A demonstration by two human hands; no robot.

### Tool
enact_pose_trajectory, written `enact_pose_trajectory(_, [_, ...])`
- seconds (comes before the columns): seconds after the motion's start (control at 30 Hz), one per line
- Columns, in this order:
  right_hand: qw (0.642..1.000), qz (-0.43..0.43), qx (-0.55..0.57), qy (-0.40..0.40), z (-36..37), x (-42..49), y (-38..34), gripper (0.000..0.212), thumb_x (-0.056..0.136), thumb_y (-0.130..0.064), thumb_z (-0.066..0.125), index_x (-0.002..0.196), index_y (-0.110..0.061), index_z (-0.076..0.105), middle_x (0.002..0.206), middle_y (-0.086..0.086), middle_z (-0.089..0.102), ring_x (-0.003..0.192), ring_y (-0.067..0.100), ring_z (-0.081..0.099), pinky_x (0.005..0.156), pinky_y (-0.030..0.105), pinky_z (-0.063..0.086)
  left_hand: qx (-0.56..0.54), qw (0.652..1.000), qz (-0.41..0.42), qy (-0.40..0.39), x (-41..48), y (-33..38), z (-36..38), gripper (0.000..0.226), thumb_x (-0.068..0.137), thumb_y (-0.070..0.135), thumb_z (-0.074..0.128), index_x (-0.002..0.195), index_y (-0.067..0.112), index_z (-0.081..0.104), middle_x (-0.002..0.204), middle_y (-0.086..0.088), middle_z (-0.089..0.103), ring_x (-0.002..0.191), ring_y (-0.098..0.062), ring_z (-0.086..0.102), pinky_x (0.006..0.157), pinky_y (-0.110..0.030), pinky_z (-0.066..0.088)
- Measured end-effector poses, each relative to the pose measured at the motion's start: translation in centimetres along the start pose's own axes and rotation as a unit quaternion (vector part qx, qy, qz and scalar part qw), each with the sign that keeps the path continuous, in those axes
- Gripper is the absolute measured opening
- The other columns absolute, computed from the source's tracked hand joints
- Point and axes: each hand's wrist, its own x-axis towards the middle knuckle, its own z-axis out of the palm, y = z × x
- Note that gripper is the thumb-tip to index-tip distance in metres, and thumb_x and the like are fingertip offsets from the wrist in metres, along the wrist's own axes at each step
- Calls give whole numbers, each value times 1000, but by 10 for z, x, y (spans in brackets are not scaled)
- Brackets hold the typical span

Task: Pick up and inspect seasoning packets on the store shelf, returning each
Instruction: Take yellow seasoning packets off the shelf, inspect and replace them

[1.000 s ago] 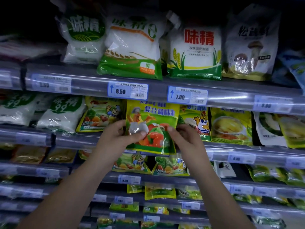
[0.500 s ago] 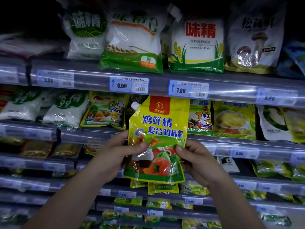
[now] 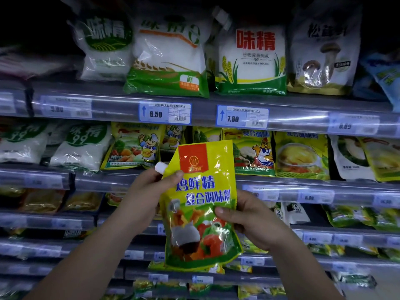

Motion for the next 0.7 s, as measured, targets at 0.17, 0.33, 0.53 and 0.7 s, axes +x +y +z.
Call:
enact_pose_trajectory(0.17, [989, -36, 108, 94, 9, 8, 0, 24, 85, -23, 68, 104, -10, 76, 96, 10, 79, 82, 22, 76, 69, 41, 64, 36, 999, 23, -12, -4, 3, -2, 38, 78, 20, 81, 103, -6, 68, 104, -20, 77, 97, -39, 74, 92, -61, 55])
enact_pose_trajectory(0.33, [980, -56, 133, 134, 9, 15, -6, 27, 89, -17, 58, 107, -10, 76, 106, 13, 79, 89, 23, 76, 76, 40, 64, 6, 999, 30, -16, -7, 2, -5, 17, 76, 30, 75, 85, 17, 82, 93, -8, 80, 87, -26, 76, 80, -48, 58])
enact_pose_trajectory(0.53, [981, -43, 135, 136, 14, 15, -4, 28, 89, -17, 57, 108, -13, 77, 107, 13, 79, 90, 26, 77, 74, 43, 65, -39, 999, 18, -31, -14, 5, -10, 21, 79, 22, 63, 79, 18, 84, 88, -7, 81, 81, -21, 77, 79, -41, 62])
enact_pose_trajectory(0.7, [978, -62, 117, 160, 20, 15, -13, 24, 87, -22, 60, 103, -16, 77, 100, 7, 80, 84, 20, 77, 69, 37, 64, -17, 999, 10, -49, -17, 8, -16, 21, 81, 22, 64, 87, 14, 82, 97, -12, 80, 89, -25, 76, 72, -41, 63])
